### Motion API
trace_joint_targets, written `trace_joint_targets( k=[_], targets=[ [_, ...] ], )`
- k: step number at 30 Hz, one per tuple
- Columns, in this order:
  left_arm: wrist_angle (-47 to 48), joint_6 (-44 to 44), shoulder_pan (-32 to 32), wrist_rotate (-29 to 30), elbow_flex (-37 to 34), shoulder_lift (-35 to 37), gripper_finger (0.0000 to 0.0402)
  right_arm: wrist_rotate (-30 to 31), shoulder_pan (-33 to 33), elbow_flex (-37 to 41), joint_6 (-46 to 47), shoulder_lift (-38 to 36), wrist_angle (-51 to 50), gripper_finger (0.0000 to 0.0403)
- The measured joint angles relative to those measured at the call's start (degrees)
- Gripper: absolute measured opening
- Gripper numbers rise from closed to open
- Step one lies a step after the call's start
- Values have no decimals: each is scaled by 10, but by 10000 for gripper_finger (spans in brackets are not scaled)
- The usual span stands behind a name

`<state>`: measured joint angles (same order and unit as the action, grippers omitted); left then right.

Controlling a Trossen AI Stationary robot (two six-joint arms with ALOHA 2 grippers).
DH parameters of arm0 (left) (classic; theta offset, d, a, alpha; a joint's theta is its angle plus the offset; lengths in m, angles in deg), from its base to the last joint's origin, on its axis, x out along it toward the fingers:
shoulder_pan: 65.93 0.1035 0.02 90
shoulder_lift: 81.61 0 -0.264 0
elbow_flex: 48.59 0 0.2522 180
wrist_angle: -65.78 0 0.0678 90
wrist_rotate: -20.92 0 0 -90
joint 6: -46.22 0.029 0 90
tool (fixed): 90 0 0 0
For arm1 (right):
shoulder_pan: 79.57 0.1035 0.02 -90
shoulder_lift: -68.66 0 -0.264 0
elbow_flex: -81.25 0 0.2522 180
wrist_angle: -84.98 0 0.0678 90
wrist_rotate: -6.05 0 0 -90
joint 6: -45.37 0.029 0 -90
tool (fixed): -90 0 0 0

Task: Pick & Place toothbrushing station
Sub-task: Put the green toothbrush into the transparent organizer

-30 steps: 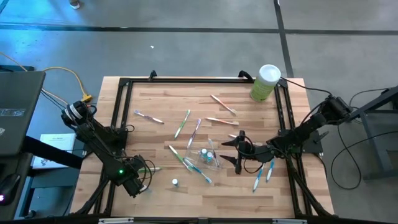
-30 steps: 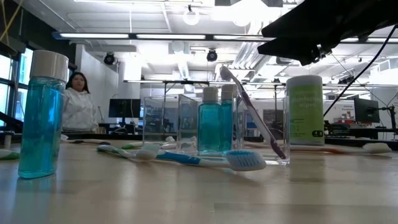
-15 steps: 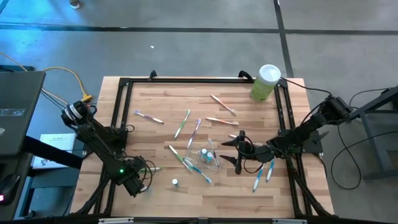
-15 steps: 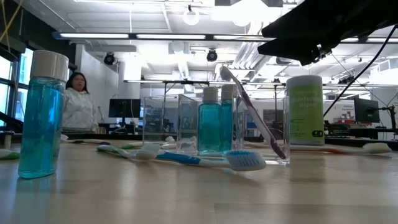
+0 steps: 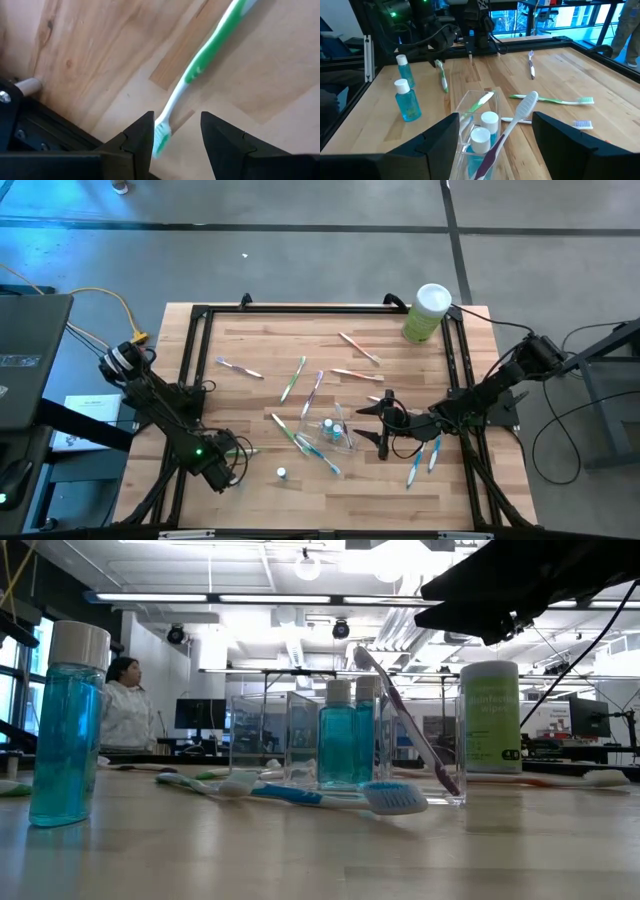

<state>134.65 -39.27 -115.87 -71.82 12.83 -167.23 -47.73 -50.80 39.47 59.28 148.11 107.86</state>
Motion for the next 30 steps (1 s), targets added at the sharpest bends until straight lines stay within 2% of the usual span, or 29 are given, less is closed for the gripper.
trace_joint_targets(
  k=[14,20,25,30],
  targets=[
    [11,4,8,0,1,55,154,-2,-10,0,-4,0,0,243],
    [27,-115,6,-7,1,85,154,-17,-24,0,-2,0,0,243],
    [67,-154,-6,-8,1,87,154,-22,-26,0,-1,0,0,243],
    [87,-268,-9,-8,1,87,154,-35,-26,0,0,0,0,243]
  ],
)
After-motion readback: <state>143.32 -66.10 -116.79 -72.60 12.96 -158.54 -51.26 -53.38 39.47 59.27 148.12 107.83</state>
